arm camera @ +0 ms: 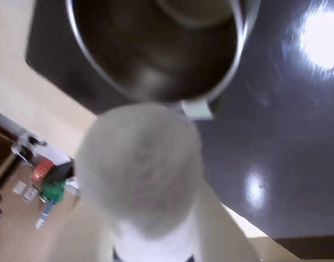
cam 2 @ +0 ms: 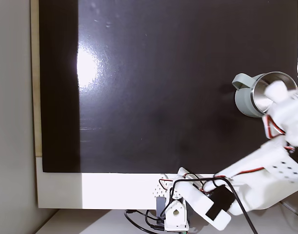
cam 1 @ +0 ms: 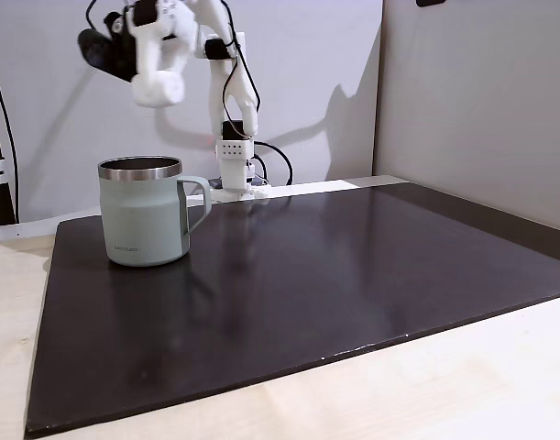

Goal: Grasp a gauze and put it in the cup.

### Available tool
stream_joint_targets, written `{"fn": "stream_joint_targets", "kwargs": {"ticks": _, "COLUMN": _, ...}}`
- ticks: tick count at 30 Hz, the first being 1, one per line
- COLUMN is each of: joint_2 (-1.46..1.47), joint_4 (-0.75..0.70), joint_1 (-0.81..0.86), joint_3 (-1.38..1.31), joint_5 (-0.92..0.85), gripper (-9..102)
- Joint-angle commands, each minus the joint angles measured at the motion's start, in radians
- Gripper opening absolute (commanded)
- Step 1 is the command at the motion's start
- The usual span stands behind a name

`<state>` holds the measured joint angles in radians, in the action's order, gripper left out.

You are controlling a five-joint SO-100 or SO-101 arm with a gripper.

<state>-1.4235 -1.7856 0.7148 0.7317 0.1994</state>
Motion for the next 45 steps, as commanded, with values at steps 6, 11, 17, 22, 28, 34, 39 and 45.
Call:
{"fn": "stream_joint_targets", "kwargs": {"ticks": 6, "joint_2": 0.058, "joint_4": 0.021, "joint_1": 0.078, "joint_3": -0.015, "joint_5": -0.040, "gripper": 0}}
{"fn": "stream_joint_targets", "kwargs": {"ticks": 11, "joint_2": 0.100, "joint_4": 0.021, "joint_1": 0.074, "joint_3": -0.021, "joint_5": -0.046, "gripper": 0}}
{"fn": "stream_joint_targets", "kwargs": {"ticks": 17, "joint_2": 0.138, "joint_4": 0.021, "joint_1": 0.040, "joint_3": -0.023, "joint_5": -0.046, "gripper": 0}}
{"fn": "stream_joint_targets", "kwargs": {"ticks": 22, "joint_2": 0.169, "joint_4": 0.025, "joint_1": 0.029, "joint_3": -0.026, "joint_5": -0.040, "gripper": 0}}
{"fn": "stream_joint_targets", "kwargs": {"ticks": 28, "joint_2": 0.192, "joint_4": 0.023, "joint_1": 0.028, "joint_3": -0.043, "joint_5": -0.034, "gripper": 0}}
{"fn": "stream_joint_targets", "kwargs": {"ticks": 34, "joint_2": 0.192, "joint_4": 0.000, "joint_1": 0.020, "joint_3": -0.043, "joint_5": -0.038, "gripper": 24}}
{"fn": "stream_joint_targets", "kwargs": {"ticks": 39, "joint_2": 0.190, "joint_4": -0.002, "joint_1": 0.017, "joint_3": -0.052, "joint_5": -0.034, "gripper": 37}}
{"fn": "stream_joint_targets", "kwargs": {"ticks": 45, "joint_2": 0.184, "joint_4": -0.002, "joint_1": 0.014, "joint_3": -0.055, "joint_5": -0.037, "gripper": 37}}
